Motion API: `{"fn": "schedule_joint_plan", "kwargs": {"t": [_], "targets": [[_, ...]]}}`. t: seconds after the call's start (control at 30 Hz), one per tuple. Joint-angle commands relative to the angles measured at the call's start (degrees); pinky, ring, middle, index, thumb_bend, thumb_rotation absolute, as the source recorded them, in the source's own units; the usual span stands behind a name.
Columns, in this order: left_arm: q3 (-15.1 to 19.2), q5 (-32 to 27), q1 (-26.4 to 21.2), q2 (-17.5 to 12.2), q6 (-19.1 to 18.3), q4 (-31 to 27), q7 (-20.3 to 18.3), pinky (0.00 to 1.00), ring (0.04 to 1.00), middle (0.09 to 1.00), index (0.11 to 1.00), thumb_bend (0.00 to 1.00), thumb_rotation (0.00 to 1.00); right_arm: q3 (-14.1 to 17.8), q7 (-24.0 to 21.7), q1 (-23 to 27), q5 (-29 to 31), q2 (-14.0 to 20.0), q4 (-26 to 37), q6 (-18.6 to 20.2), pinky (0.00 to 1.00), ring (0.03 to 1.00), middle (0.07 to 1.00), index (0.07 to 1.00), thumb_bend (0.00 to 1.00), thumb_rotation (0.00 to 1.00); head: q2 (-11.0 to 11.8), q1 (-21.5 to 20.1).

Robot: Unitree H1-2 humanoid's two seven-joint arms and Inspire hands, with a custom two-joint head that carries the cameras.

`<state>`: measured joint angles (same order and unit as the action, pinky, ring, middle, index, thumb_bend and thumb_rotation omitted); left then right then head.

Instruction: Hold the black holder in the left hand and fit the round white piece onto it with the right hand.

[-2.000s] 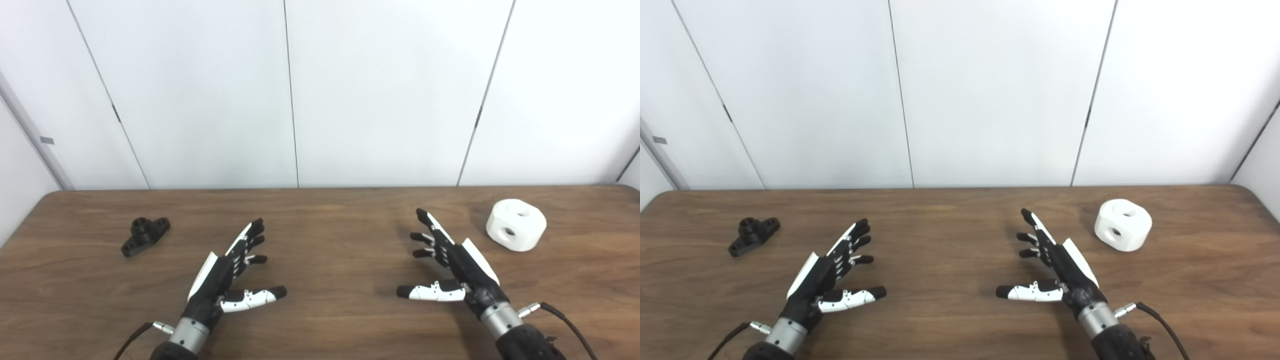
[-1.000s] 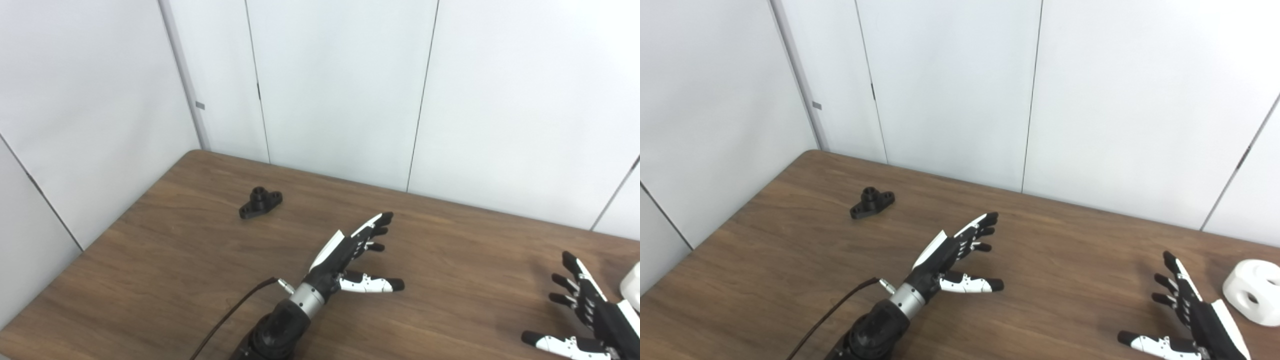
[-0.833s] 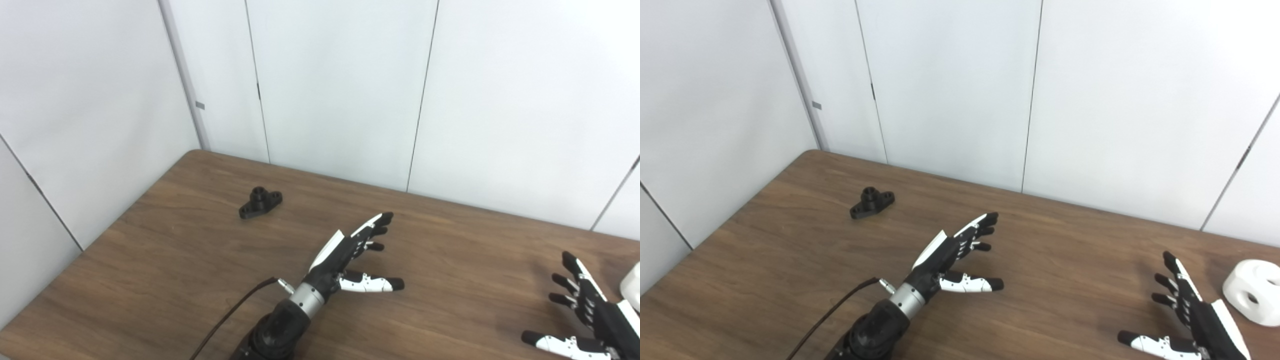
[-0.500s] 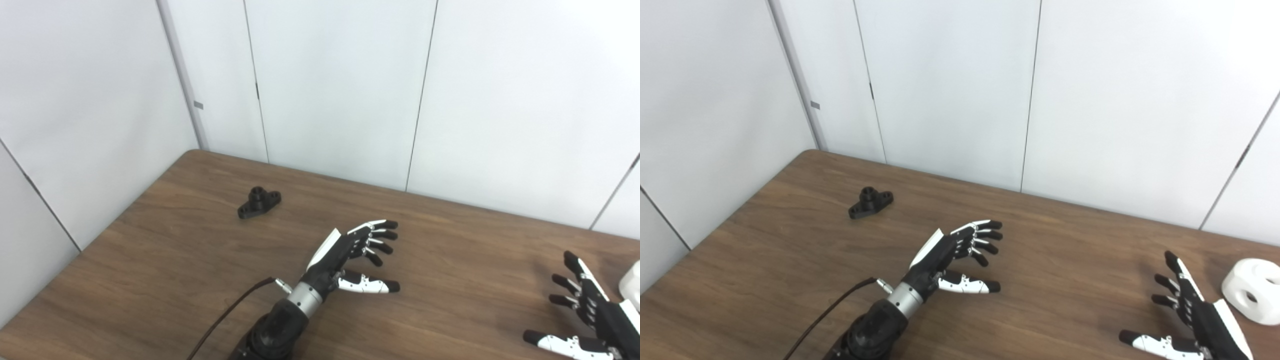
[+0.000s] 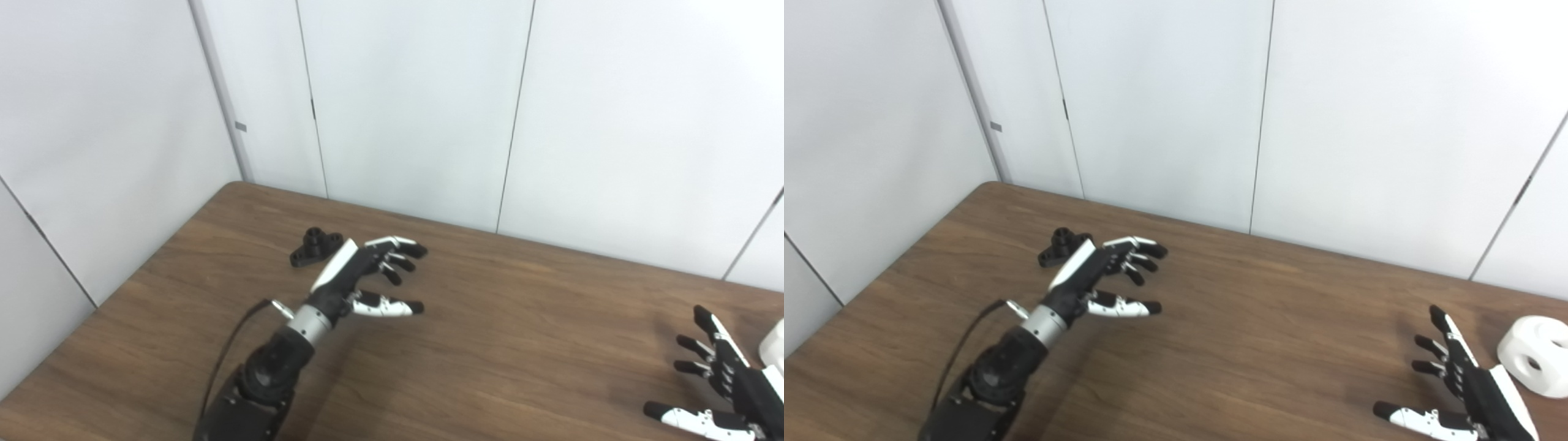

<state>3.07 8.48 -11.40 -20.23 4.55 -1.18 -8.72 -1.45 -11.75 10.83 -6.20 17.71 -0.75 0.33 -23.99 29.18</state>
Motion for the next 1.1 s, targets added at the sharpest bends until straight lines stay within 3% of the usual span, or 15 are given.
{"fn": "schedule_joint_plan", "kwargs": {"t": [0.0, 0.17, 0.37, 0.43, 0.5, 0.77, 0.9, 1.07], "targets": [[1.42, 1.38, -2.61, -2.17, 0.02, -3.07, 1.4, 0.53, 0.705, 0.763, 0.722, 0.72, 0.0, 0.57, -0.32, 2.12, 0.71, 1.2, 1.23, -0.87, 0.77, 0.895, 1.0, 1.0, 0.78, 0.15, -0.1, 0.13], [3.71, 3.18, -3.35, -3.25, -1.05, -4.31, 2.89, 0.52, 0.718, 0.768, 0.726, 0.73, 0.0, 0.4, -0.28, 2.34, 0.43, 1.17, 1.05, -0.83, 0.77, 0.894, 1.0, 1.0, 0.78, 0.13, 0.07, 0.47], [6.63, 7.65, -4.39, -3.82, -3.01, -3.87, 6.88, 0.65, 0.787, 0.791, 0.746, 0.74, 0.02, 0.52, -0.18, 2.53, 0.49, 1.2, 1.15, -1.15, 0.78, 0.887, 1.0, 1.0, 0.77, 0.11, 0.07, 0.65], [7.46, 9.32, -4.78, -4.34, -3.18, -3.46, 8.25, 0.77, 0.828, 0.814, 0.756, 0.73, 0.05, 0.57, -0.23, 2.49, 0.59, 1.16, 1.52, -0.71, 0.8, 0.891, 1.0, 1.0, 0.77, 0.11, 0.01, 0.6], [8.28, 9.88, -5.06, -5.03, -3.19, -3.39, 8.87, 0.81, 0.847, 0.829, 0.761, 0.71, 0.05, 0.65, -0.23, 2.41, 0.7, 1.14, 1.79, -0.45, 0.8, 0.893, 1.0, 1.0, 0.77, 0.11, -0.15, 0.53], [9.7, 15.71, -5.17, -8.99, -4.49, -3.54, 11.34, 0.83, 0.871, 0.862, 0.771, 0.71, 0.07, 0.77, -0.32, 2.09, 1.0, 1.23, 1.52, -0.75, 0.76, 0.883, 1.0, 1.0, 0.77, 0.13, -0.48, 1.11], [9.52, 17.67, -4.57, -10.54, -6.49, -2.77, 11.43, 0.73, 0.855, 0.872, 0.769, 0.73, 0.09, 0.77, -0.26, 1.93, 0.94, 1.21, 1.77, -0.62, 0.77, 0.889, 1.0, 1.0, 0.76, 0.13, -0.52, 1.04], [9.39, 19.01, -4.03, -10.77, -10.16, -1.36, 10.95, 0.79, 0.966, 0.966, 0.828, 0.82, 0.18, 0.89, -0.44, 1.99, 1.06, 1.51, 1.76, -0.59, 0.79, 0.899, 1.0, 1.0, 0.76, 0.13, -0.65, 1.06]]}}
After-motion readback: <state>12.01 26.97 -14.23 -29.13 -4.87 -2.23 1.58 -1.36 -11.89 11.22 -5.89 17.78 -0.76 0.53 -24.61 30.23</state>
